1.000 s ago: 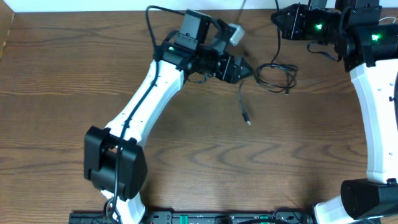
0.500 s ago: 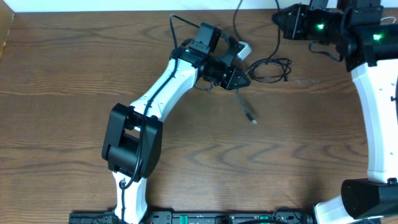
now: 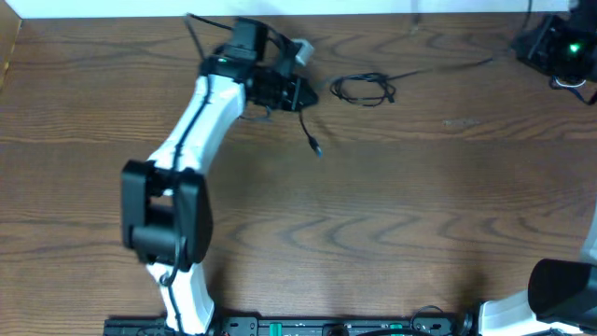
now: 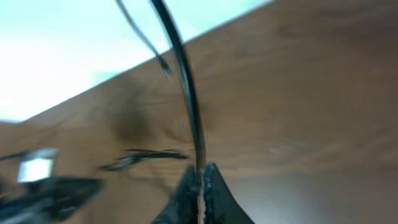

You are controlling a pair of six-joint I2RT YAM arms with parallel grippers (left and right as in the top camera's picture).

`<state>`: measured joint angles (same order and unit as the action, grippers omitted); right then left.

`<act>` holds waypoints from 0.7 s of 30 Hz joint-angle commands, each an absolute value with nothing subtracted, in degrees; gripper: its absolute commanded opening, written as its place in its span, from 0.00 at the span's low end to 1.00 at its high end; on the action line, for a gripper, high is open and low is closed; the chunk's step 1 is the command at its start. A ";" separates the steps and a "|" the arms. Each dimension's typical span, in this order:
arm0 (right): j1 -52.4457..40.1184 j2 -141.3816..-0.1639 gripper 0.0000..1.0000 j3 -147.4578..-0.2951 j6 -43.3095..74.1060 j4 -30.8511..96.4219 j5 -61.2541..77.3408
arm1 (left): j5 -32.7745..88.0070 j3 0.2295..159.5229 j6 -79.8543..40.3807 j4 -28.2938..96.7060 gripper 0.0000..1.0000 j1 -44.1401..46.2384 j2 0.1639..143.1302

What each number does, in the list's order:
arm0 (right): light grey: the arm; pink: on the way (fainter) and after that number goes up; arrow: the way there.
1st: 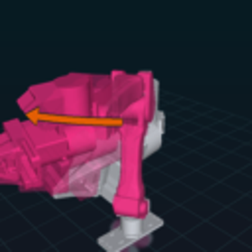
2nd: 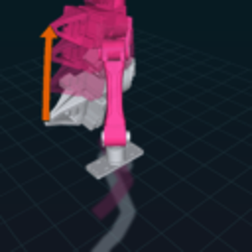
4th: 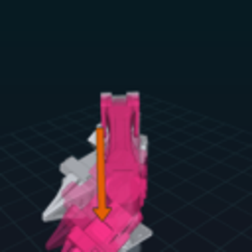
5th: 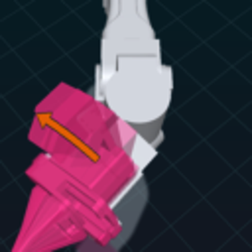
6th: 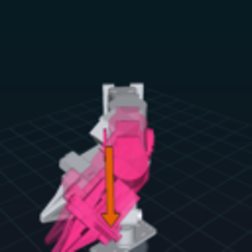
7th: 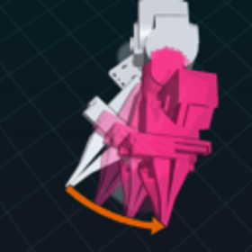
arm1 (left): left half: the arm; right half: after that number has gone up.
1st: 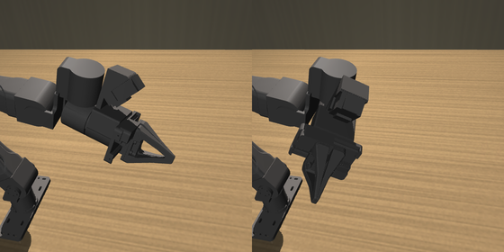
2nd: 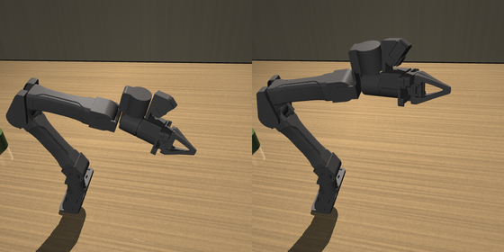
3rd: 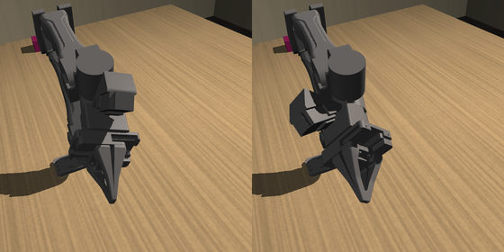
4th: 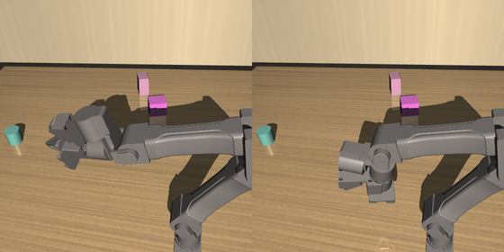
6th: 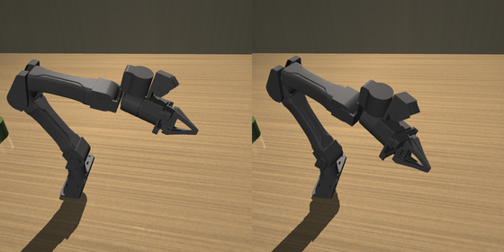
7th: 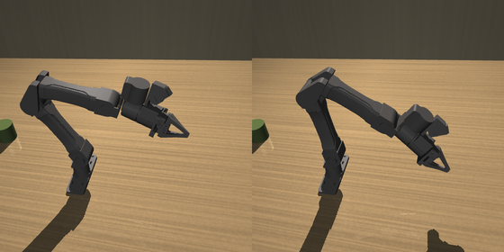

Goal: Untangle cables

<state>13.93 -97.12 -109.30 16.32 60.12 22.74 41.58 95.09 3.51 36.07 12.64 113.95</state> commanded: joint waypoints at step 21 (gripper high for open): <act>11.86 -98.63 0.30 -99.26 -4.64 55.16 43.18 | 36.16 96.27 -10.00 24.75 0.08 4.84 87.94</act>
<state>13.98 -98.32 -99.24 3.90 55.46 31.03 31.16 95.18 -6.22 26.83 4.71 89.36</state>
